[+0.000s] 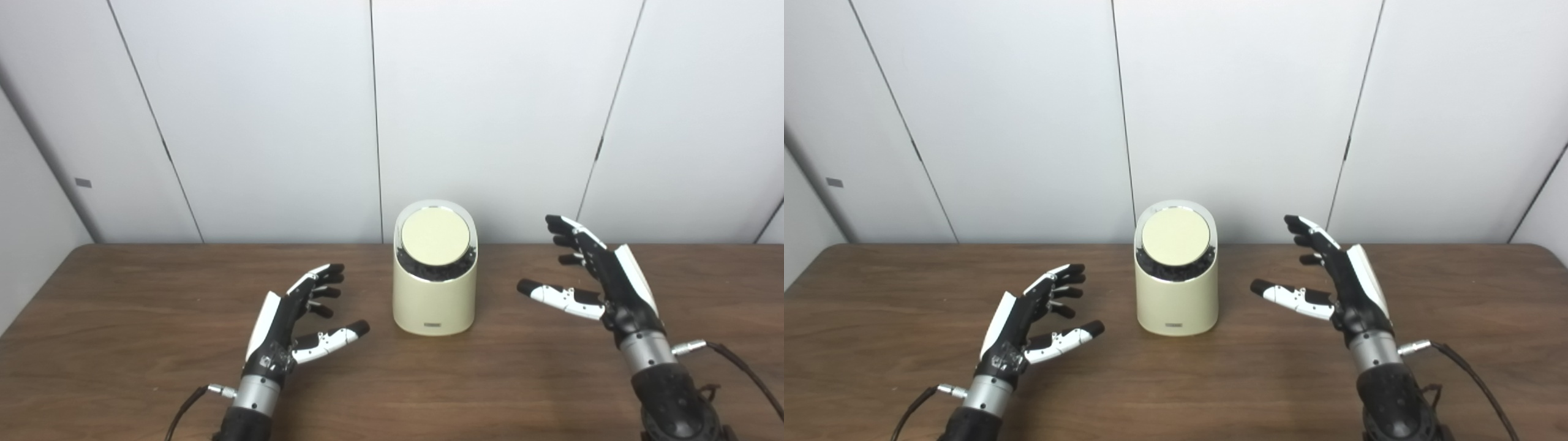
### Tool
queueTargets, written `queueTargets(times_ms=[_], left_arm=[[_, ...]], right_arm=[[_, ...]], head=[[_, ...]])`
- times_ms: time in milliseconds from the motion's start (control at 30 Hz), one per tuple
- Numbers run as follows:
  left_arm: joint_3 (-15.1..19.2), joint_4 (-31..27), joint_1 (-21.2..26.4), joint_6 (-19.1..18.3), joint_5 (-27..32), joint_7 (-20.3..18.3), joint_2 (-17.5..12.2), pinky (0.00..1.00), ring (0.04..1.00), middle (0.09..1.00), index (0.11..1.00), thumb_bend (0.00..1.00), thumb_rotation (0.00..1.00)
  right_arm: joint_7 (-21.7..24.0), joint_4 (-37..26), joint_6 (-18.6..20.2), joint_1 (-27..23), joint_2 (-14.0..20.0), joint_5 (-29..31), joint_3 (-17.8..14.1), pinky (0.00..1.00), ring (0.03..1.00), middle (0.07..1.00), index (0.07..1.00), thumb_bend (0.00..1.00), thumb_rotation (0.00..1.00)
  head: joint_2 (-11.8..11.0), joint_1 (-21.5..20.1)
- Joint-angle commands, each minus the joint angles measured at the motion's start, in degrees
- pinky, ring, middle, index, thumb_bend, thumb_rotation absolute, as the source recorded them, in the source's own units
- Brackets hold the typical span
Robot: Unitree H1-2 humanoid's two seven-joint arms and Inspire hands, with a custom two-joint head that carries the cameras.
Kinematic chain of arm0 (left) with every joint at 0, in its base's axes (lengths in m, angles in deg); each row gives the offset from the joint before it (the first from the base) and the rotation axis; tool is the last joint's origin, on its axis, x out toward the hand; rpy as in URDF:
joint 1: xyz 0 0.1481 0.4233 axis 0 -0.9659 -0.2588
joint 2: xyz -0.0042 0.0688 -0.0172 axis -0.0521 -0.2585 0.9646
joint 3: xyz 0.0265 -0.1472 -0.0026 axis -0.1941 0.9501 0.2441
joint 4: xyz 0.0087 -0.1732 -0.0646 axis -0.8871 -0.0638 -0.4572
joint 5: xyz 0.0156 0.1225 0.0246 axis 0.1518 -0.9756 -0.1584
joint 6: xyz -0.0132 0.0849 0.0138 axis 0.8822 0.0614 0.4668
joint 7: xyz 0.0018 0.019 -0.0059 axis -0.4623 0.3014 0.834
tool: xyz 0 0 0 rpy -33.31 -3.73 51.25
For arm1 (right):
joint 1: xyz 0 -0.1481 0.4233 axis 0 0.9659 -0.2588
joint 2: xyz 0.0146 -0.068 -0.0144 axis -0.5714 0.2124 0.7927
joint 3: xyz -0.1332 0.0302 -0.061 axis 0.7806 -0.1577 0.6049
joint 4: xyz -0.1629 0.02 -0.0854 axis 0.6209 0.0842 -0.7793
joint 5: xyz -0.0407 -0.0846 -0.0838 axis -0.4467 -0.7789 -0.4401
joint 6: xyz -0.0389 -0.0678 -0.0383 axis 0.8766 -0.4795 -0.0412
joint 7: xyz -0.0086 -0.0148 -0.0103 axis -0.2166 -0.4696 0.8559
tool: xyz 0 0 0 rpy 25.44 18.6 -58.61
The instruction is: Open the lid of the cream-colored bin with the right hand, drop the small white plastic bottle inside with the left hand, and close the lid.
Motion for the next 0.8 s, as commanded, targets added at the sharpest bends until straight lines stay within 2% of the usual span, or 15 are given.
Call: queueTargets(times_ms=[0, 167, 300, 400, 433, 533, 633, 767], left_arm=[[0.1, -0.5, 1.8, 2.5, 0.3, 0.8, 0.1, 0.59, 0.727, 0.795, 0.828, 0.82, 0.34], [0.4, 0.0, 1.6, 3.9, 1.7, 0.6, 0.2, 0.59, 0.725, 0.792, 0.829, 0.82, 0.34], [0.3, 0.5, 1.6, 5.8, 4.2, -0.7, -0.2, 0.59, 0.724, 0.804, 0.842, 0.81, 0.30], [0.3, 0.8, 1.4, 7.3, 5.0, -0.9, -0.3, 0.59, 0.724, 0.802, 0.845, 0.80, 0.28], [0.4, 1.2, 1.4, 8.1, 5.2, -0.9, -0.2, 0.59, 0.722, 0.800, 0.844, 0.80, 0.27], [0.5, 2.3, 1.3, 9.5, 6.1, -1.1, -0.1, 0.60, 0.726, 0.803, 0.845, 0.79, 0.25], [0.5, 2.9, 1.0, 10.0, 6.8, -1.5, 0.1, 0.60, 0.733, 0.811, 0.844, 0.77, 0.21], [0.9, 2.9, 0.7, 10.5, 7.7, -1.4, 0.4, 0.60, 0.737, 0.814, 0.847, 0.75, 0.19]], right_arm=[[-2.0, -0.1, -5.1, -0.9, -0.2, 2.6, -0.7, 0.75, 0.840, 0.853, 0.861, 0.64, 0.36], [-2.9, 2.5, -10.0, 1.1, -1.9, 8.0, -0.8, 0.74, 0.826, 0.859, 0.867, 0.70, 0.36], [-2.9, 3.4, -11.4, 2.5, -3.2, 10.9, -0.6, 0.76, 0.829, 0.854, 0.875, 0.76, 0.38], [-2.9, 3.7, -11.8, 3.0, -3.3, 11.2, -0.2, 0.77, 0.829, 0.858, 0.881, 0.76, 0.35], [-3.0, 4.1, -12.2, 3.1, -3.2, 11.2, -0.2, 0.77, 0.828, 0.857, 0.882, 0.76, 0.34], [-3.3, 4.7, -13.3, 3.4, -3.1, 10.8, 0.0, 0.76, 0.832, 0.857, 0.885, 0.77, 0.36], [-3.4, 5.5, -15.1, 3.7, -2.8, 10.8, 0.2, 0.75, 0.830, 0.856, 0.885, 0.76, 0.34], [-3.5, 4.8, -14.8, 4.2, -3.0, 11.1, 0.4, 0.76, 0.832, 0.862, 0.888, 0.77, 0.34]], head=[[-0.2, -0.4], [-0.2, -0.4], [-0.5, -0.1], [-1.4, -0.3], [-2.4, 0.1], [-3.3, 0.5], [-4.9, 0.1], [-6.1, 0.0]])
